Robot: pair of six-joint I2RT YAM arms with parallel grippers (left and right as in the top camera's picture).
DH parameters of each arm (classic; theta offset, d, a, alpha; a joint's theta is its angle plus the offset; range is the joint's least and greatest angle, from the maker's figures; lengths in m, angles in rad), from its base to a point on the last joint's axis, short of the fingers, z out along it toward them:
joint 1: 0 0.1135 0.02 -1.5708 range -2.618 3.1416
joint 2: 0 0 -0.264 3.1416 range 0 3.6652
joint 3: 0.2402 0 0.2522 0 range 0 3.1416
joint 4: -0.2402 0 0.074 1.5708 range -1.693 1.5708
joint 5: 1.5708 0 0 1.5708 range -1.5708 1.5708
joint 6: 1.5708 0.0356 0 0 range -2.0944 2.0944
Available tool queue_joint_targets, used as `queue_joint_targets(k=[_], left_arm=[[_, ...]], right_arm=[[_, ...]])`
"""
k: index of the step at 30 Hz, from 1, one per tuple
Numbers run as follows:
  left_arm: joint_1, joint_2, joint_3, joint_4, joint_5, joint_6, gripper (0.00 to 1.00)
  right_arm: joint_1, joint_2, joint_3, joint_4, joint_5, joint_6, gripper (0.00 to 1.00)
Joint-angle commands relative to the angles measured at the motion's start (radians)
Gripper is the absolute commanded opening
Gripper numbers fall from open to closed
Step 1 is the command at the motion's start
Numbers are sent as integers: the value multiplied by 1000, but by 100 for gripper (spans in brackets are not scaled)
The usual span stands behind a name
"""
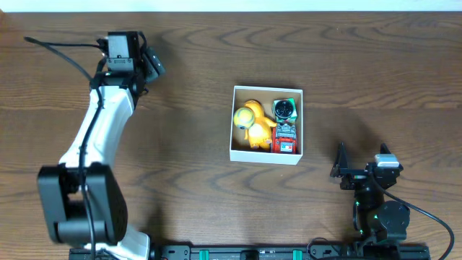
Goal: Pack container
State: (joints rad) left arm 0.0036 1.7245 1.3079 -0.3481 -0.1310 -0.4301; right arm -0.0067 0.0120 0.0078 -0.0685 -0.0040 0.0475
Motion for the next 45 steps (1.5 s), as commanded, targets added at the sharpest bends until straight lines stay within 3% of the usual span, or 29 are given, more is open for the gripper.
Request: queue_joint_targets(k=[1,16,26,38,45], left_arm=[[5,-134,5,8,-13,-5,98],[5,-731,-11,-249,-12,10,98],[5,-1102,-230,-264,-13,10,98],[5,-1420,-793,199,-13,10,98],[5,-1509,-1046,475,-13,10,98]], right_arm=[[8,-6,-2,-3,-4,-11,99],[8,-6,-2,-3,-4,-11,99],[8,-6,-2,-3,-4,-11,99],[8,-6,-2,-3,-4,-11,99],[8,-6,-2,-3,-4,-11,99]])
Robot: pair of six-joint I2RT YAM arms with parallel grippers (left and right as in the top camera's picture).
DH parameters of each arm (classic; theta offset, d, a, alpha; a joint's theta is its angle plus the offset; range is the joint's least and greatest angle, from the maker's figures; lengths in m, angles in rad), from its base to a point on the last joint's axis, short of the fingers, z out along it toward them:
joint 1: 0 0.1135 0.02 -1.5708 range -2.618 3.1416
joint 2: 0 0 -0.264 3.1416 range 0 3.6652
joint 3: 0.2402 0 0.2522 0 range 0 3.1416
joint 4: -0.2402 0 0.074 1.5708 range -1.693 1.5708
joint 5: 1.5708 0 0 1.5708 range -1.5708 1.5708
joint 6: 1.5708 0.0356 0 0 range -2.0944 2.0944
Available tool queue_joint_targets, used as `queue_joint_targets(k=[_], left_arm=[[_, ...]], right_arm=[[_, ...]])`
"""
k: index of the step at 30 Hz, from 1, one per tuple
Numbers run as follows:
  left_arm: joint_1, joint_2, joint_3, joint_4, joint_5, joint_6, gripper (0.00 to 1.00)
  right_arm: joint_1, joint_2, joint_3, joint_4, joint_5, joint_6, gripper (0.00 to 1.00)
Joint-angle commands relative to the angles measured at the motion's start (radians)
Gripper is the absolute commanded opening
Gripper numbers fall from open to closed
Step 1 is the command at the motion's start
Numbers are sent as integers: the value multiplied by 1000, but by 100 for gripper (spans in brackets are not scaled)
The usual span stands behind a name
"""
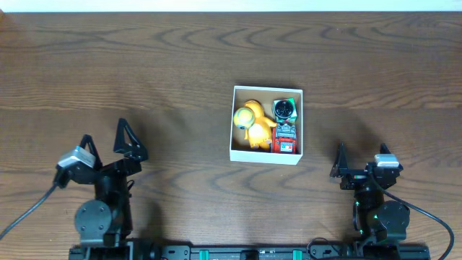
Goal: Pack container
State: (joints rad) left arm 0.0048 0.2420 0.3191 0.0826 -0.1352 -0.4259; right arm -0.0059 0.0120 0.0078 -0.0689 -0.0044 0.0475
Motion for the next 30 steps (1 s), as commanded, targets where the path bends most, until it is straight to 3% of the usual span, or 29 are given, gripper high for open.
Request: queue_joint_targets(k=[1,9,30], left_arm=[[3,-34,-91,82,-8,6,98],[3,-70,-237,246,-8,71,98],[3,-228,-315,203,-8,118,98]], right_arm=[[7,-6,-2,-3,-3,-11,99],[7,-6,-2,-3,-3,-11,99],[7,-6,-2,-3,-3,-11,99]])
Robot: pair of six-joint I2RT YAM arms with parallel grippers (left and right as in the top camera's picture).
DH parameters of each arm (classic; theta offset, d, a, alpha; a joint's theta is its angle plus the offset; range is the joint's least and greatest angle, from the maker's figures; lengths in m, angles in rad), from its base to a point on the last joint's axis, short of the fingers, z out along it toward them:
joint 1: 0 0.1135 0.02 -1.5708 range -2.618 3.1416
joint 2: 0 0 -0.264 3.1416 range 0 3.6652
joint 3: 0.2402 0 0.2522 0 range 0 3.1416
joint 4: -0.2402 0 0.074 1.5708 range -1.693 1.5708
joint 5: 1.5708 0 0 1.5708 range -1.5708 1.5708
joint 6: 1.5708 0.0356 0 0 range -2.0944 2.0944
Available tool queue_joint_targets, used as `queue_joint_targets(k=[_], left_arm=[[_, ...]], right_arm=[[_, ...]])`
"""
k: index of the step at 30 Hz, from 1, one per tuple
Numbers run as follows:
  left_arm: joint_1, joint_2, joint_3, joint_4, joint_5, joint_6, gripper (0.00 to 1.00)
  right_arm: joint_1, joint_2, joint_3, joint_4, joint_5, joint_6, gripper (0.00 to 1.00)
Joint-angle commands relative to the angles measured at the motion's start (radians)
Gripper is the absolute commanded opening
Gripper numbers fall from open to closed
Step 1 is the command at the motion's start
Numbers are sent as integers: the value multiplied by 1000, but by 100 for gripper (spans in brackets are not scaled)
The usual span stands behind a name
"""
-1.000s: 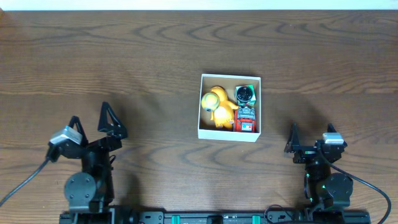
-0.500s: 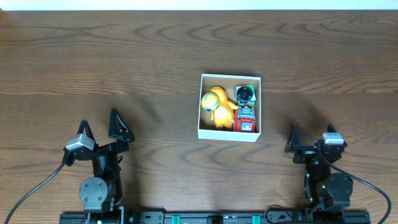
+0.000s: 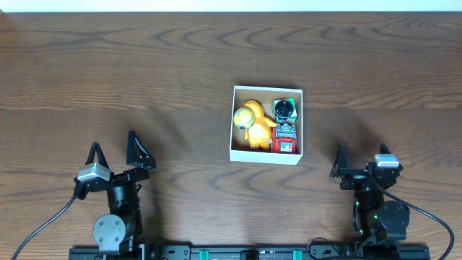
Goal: Pack container
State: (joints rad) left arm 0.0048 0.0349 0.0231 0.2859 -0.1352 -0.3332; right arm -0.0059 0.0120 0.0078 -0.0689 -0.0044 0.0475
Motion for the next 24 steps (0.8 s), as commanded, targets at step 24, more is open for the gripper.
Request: queue_joint_targets(k=[24], left_arm=[[3,-33,-19,-255,-4,148,98]], right_arm=[[7,-6,-2,-3,-3,-11,99]])
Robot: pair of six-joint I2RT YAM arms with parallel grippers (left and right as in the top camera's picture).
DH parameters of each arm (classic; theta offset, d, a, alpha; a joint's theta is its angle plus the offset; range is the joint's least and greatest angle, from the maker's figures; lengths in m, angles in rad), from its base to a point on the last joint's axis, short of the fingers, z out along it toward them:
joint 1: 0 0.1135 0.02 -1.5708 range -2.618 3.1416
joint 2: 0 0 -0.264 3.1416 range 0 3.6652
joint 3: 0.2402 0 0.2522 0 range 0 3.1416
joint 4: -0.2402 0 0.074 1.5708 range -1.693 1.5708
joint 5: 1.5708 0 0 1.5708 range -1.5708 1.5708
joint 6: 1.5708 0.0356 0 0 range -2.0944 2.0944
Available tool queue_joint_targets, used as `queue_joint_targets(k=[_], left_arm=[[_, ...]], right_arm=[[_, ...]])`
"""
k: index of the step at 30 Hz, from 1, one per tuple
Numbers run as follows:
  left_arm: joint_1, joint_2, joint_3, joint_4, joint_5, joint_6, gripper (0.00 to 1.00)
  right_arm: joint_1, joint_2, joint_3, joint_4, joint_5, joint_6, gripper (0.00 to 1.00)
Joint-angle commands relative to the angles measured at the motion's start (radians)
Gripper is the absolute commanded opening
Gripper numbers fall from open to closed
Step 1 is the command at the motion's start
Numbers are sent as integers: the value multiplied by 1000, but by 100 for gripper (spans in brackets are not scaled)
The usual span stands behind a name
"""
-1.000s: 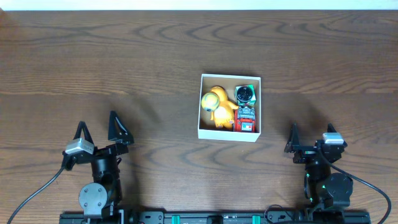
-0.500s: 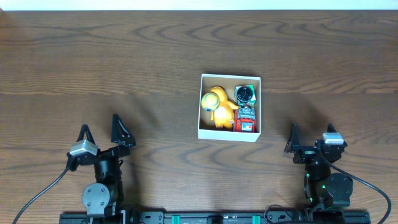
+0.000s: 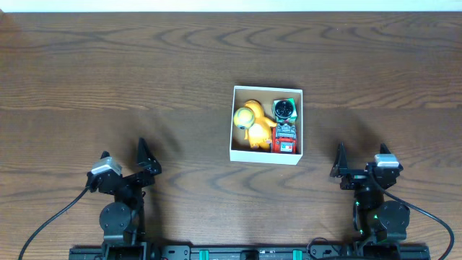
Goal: Pack container
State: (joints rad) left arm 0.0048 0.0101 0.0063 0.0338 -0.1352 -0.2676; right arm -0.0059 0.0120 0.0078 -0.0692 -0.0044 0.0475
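The white box (image 3: 239, 153) stands in the middle of the table. It holds a yellow toy figure (image 3: 251, 121), a round black and green item (image 3: 284, 108) and a red toy (image 3: 286, 139). My left gripper (image 3: 124, 157) sits folded back at the front left edge, far from the box, open and empty. My right gripper (image 3: 360, 159) rests at the front right edge, just right of the box's near corner, open with nothing between its fingers.
Bare brown wooden table (image 3: 144, 87) surrounds the box on all sides. A black cable (image 3: 50, 224) trails from the left arm toward the front left corner. The arm bases line the front edge.
The left arm has shifted a little to the right and nearer the front edge, still folded and open. The right arm and the box contents have not moved.
The left arm was stretched out to the far left of the table, its gripper empty. Then it was folded back at the front left edge, then drawn in closer, and now sits a bit further right. The right arm and the box stayed the same throughout.
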Motion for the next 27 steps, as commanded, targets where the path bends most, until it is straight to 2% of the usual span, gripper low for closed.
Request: queue_joint_targets(k=[1,7,12,27], left_arm=[[3,-8,-2,-4,-4,96,98],[3,-8,-2,-27,-4,111,98],[3,-8,-2,-58,56,222,98],[3,-8,-2,-100,61,223,98]], right_arm=[[7,-6,-2,-3,-3,-11,99],[7,-6,-2,-2,-3,-11,99],[7,-6,-2,-2,-3,-11,99],[7,-6,-2,-2,-3,-11,99]])
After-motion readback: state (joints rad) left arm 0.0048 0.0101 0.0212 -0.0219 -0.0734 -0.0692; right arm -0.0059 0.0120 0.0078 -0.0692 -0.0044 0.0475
